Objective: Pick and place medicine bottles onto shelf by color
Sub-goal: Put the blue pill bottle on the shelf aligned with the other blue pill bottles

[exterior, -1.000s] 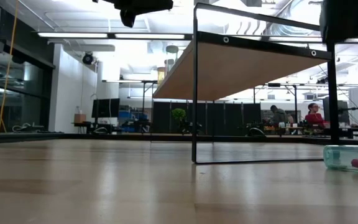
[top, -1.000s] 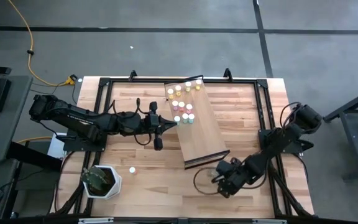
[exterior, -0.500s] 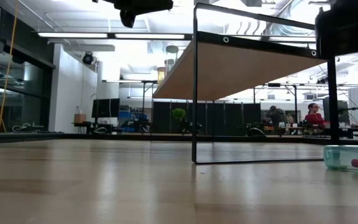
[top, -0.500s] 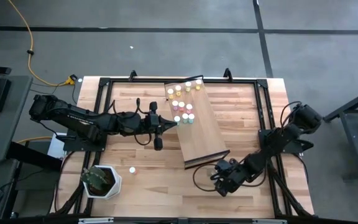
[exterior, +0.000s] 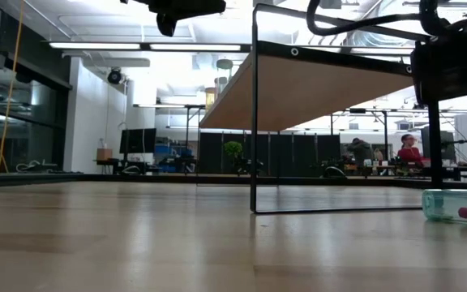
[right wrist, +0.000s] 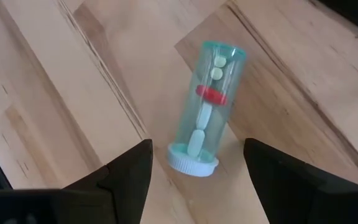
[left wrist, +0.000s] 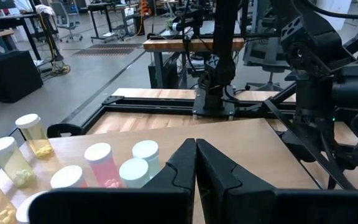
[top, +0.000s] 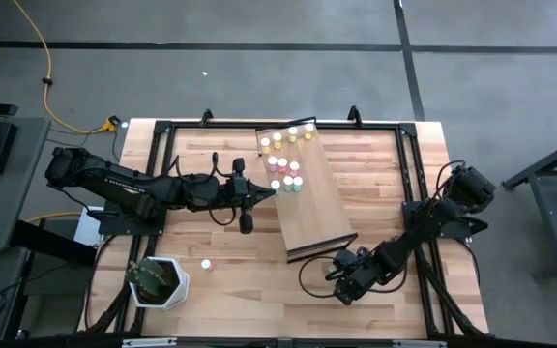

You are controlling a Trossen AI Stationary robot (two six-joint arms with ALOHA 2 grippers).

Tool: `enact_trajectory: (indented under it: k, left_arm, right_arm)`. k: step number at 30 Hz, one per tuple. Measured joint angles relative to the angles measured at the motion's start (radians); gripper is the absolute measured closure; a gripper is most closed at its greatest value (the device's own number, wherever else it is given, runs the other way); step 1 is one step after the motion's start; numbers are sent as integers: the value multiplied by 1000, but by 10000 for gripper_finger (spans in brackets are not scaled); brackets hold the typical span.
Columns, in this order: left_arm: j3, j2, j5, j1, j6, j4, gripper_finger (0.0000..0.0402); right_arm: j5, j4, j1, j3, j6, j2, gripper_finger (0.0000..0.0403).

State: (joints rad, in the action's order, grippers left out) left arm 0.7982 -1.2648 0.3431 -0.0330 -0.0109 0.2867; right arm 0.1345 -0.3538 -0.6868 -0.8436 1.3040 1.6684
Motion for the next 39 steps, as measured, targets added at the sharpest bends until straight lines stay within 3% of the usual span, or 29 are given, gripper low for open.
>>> enact_trajectory:
  k: [17, 31, 39]
  left_arm:
    - [0, 0, 0, 0, 0, -1, 402]
    - [0, 0, 0, 0, 0, -2, 401]
    - [0, 0, 0, 0, 0, -3, 401]
  right_arm:
    - [27, -15, 0, 0, -5, 0, 158]
    - [41, -27, 0, 0, -25, 2, 279]
    - [49, -23, -1, 0, -73, 2, 303]
